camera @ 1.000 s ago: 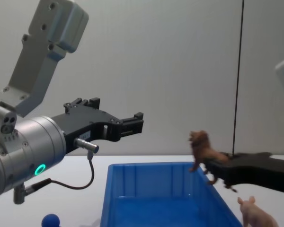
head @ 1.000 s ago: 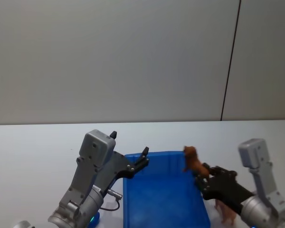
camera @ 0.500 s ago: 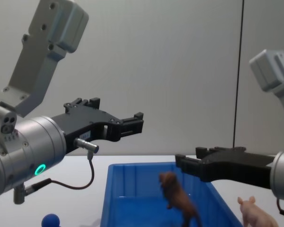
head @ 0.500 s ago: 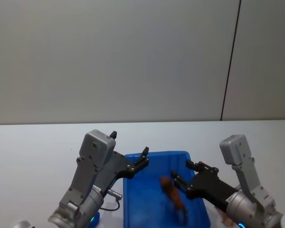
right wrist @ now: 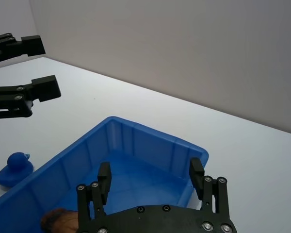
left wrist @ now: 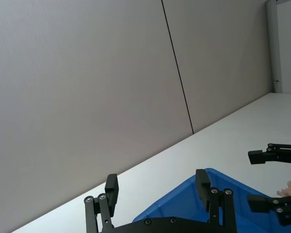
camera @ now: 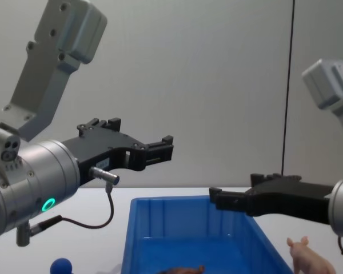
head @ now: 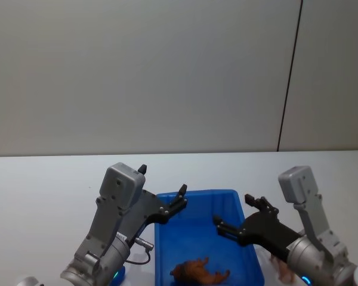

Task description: Pick up the two dolls from the table and place them into the box.

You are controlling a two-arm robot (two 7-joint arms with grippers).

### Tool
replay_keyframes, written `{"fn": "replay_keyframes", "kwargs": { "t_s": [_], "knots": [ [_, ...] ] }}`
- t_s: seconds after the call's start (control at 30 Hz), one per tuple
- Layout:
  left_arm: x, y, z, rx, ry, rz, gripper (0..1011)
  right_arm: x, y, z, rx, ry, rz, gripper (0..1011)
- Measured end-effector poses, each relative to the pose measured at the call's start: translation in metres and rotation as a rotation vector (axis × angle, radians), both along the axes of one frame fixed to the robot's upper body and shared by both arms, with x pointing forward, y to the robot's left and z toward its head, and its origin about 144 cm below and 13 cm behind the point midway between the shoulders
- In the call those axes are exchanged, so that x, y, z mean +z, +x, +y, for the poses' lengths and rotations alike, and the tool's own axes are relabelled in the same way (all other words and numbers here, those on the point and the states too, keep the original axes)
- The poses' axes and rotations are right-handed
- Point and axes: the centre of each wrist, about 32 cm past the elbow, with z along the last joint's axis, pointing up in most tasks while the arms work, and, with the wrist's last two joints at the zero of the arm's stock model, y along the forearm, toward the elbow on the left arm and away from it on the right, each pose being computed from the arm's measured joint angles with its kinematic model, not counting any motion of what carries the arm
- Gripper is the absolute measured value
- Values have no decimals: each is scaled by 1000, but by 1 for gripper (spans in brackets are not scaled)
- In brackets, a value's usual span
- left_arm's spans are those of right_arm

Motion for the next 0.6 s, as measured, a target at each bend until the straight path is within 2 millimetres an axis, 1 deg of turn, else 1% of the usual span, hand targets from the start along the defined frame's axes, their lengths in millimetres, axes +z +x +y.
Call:
{"fn": "replay_keyframes", "kwargs": {
  "t_s": [0.07,0.37,0.6],
  "knots": [
    [0,0,0,0,0,0,1001,1,-1,-1,-12,2,-7,1001],
    [0,0,0,0,0,0,1001,3,-8,-8,-71,5,-30,1001],
    [0,0,0,0,0,0,1001,4,-17,-15,-136,4,-39,1001]
  ]
}}
